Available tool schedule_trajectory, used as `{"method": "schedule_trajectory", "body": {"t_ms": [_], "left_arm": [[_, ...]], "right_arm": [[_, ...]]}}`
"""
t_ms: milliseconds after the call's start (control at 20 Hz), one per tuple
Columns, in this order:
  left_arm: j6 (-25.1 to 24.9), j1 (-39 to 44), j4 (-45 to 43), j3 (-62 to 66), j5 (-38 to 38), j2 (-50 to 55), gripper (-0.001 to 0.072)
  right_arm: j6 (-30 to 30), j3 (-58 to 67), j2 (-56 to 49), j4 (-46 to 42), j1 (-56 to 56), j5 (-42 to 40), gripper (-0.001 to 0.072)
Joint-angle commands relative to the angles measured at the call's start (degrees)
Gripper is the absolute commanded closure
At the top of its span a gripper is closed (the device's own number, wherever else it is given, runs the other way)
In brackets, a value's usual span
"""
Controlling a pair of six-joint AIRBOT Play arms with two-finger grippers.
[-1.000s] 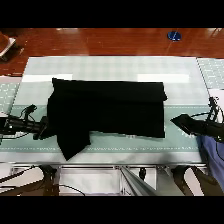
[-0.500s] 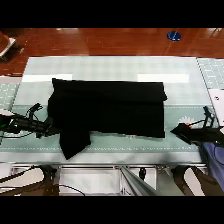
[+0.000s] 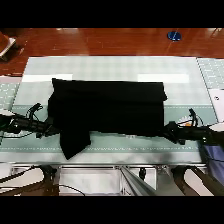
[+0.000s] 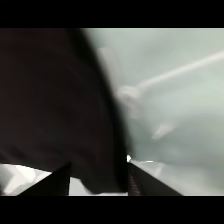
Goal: Fold the shirts.
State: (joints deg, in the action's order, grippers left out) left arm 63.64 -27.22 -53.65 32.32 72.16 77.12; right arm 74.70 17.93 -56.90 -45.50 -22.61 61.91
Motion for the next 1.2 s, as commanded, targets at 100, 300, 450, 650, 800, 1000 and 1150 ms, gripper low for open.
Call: {"method": "schedule_trajectory", "body": {"t_ms": [100, 300, 450, 650, 800, 1000, 1150], "left_arm": [[-0.2, 0.0, 2.0, 0.0, -1.2, -0.1, 0.0685], [-3.1, 0.0, 9.7, 4.9, 0.7, -0.9, 0.0685], [-3.5, 1.0, 17.8, 11.7, -1.7, -0.4, 0.0685], [0.7, 8.7, 17.9, 26.1, -6.5, 4.9, 0.0685], [5.3, 12.7, 17.9, 39.2, -7.0, 13.2, 0.0685], [10.3, 14.3, 17.4, 55.0, -4.8, 25.4, 0.0685], [12.8, 14.4, 17.0, 62.7, -2.0, 33.4, 0.0686]], "right_arm": [[-3.5, 5.0, -6.7, 4.4, 9.4, -6.8, 0.0638], [-4.8, 14.3, -6.8, 2.1, 10.2, -0.9, 0.0693], [-3.2, 22.0, -7.6, 1.2, 10.2, -2.0, 0.0693], [-2.2, 32.3, -15.6, 1.3, 10.2, -2.6, 0.0693], [-1.8, 39.5, -22.8, 1.9, 10.2, -2.9, 0.0693], [-1.4, 48.9, -31.6, 2.0, 10.2, -3.2, 0.0693], [-1.2, 54.3, -37.1, 2.0, 10.2, -3.2, 0.0693]]}}
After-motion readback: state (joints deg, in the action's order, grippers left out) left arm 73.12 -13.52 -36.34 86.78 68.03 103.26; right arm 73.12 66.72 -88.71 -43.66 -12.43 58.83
